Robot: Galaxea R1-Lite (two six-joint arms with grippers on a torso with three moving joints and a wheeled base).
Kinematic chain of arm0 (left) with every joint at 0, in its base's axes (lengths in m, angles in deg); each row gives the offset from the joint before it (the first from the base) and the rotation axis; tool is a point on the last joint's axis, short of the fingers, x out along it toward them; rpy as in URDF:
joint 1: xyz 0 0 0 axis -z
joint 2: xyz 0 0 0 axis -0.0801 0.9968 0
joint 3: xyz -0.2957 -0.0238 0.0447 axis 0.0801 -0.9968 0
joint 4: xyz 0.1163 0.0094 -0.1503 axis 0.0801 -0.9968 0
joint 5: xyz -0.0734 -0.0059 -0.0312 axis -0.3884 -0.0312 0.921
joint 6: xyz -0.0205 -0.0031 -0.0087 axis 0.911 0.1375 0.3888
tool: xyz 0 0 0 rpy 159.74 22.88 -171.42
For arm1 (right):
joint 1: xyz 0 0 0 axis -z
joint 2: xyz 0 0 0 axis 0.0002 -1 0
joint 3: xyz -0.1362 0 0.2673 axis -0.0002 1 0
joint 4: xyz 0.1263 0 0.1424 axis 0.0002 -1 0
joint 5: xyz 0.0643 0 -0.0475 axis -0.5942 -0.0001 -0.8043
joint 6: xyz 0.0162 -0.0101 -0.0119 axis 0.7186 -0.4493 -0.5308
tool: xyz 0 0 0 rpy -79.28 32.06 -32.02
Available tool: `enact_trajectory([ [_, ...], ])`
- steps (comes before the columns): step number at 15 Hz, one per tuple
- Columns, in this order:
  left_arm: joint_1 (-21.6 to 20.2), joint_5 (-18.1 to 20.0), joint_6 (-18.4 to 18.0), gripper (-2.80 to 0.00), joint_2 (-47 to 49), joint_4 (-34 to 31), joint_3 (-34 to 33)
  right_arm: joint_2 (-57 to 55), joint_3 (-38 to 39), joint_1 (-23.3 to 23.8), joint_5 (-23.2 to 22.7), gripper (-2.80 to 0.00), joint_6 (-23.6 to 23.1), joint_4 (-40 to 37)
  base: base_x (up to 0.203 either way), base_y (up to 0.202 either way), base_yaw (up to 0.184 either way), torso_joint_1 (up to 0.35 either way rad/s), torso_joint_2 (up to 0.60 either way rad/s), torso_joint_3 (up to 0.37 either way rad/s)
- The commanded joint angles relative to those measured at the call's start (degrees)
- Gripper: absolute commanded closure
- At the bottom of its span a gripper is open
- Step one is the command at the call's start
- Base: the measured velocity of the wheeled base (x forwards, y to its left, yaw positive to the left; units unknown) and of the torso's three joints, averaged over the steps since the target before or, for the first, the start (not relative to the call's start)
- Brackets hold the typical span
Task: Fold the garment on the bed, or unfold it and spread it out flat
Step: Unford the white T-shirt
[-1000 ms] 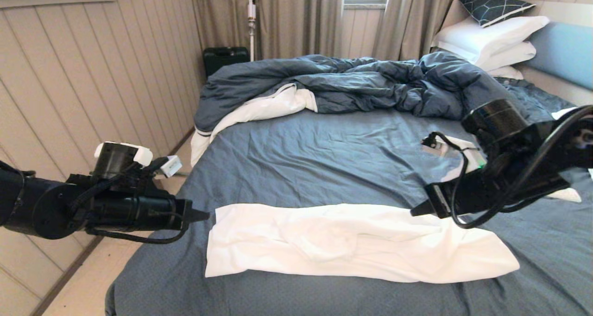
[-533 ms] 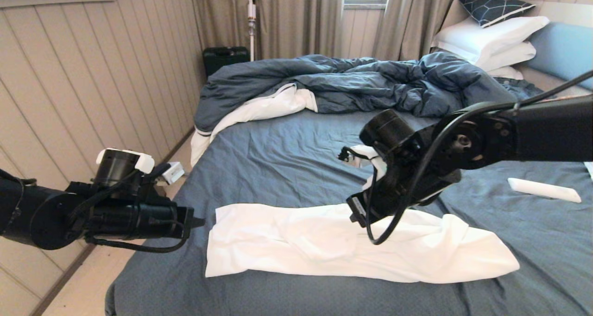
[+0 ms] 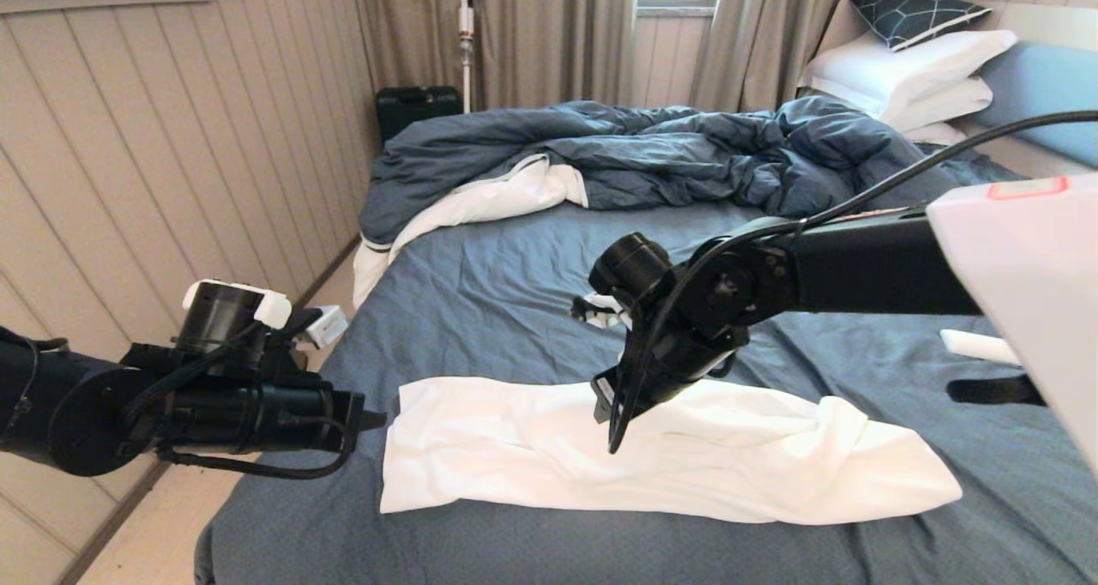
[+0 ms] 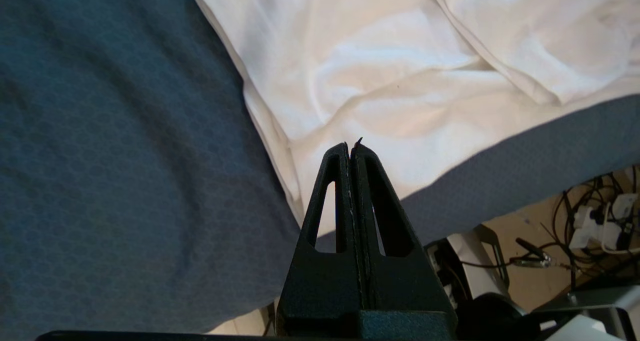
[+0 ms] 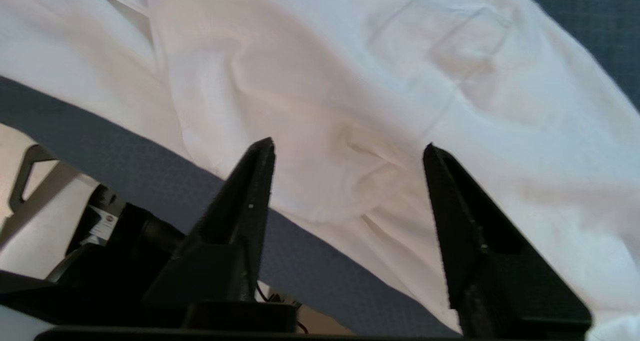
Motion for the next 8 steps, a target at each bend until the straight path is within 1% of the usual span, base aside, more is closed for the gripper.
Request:
enact_trajectory([
  [1, 0.22, 0.08, 0.07, 0.00, 0.06, 0.09, -0.21, -3.50, -0.81, -0.15, 0.61, -2.80, 0.06, -0.19, 0.000, 0.000, 0.000, 0.000, 0.00, 0.000],
  [7, 0.51, 0.22, 0.07, 0.00, 0.24, 0.16, -0.59, -8.86, -7.02, 0.00, 4.03, -2.80, -0.05, -0.31, 0.000, 0.000, 0.000, 0.000, 0.00, 0.000],
  [8, 0.75, 0.18, 0.07, 0.00, 0.24, 0.44, -0.82, -9.05, -7.32, 0.03, 4.67, 0.00, 0.08, -0.31, 0.000, 0.000, 0.000, 0.000, 0.00, 0.000],
])
